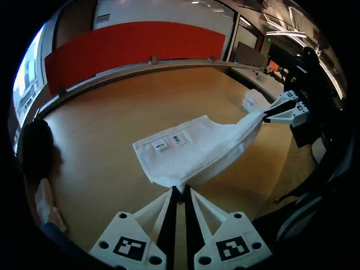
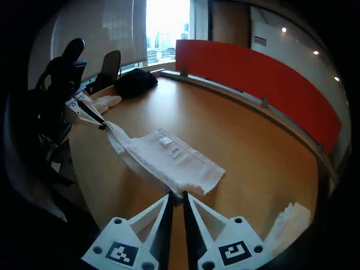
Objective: Fold towel
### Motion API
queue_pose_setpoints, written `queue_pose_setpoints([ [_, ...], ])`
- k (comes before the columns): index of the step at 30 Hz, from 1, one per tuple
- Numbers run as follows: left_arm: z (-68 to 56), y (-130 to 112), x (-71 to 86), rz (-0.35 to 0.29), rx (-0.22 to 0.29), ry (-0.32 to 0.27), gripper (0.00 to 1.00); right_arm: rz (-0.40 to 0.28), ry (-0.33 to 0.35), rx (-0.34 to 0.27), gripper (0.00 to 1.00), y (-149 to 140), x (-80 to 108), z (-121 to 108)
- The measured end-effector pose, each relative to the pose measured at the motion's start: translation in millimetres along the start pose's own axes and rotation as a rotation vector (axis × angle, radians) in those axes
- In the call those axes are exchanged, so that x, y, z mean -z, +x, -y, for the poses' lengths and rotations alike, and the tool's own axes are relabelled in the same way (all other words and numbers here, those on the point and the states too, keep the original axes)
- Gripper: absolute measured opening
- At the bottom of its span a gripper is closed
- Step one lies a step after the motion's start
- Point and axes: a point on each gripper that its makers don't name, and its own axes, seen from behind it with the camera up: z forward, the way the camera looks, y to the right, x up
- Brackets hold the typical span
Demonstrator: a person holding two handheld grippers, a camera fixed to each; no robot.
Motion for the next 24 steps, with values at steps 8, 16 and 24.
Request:
queue_pose_setpoints([
  [8,-1.5,-3.6,-1.6,0.011,-0.007,0.002,0.12,0.007,0.005,0.003,0.15,-3.7,-0.6,2.3],
  [16,-1.8,-3.2,0.5,0.007,-0.005,0.0,0.12,0.005,0.01,0.003,0.15,-3.1,2.5,3.8],
  [24,-1.4,-2.8,2.1,0.006,-0.004,0.001,0.12,0.005,0.012,0.007,0.15,-2.9,3.6,5.6],
])
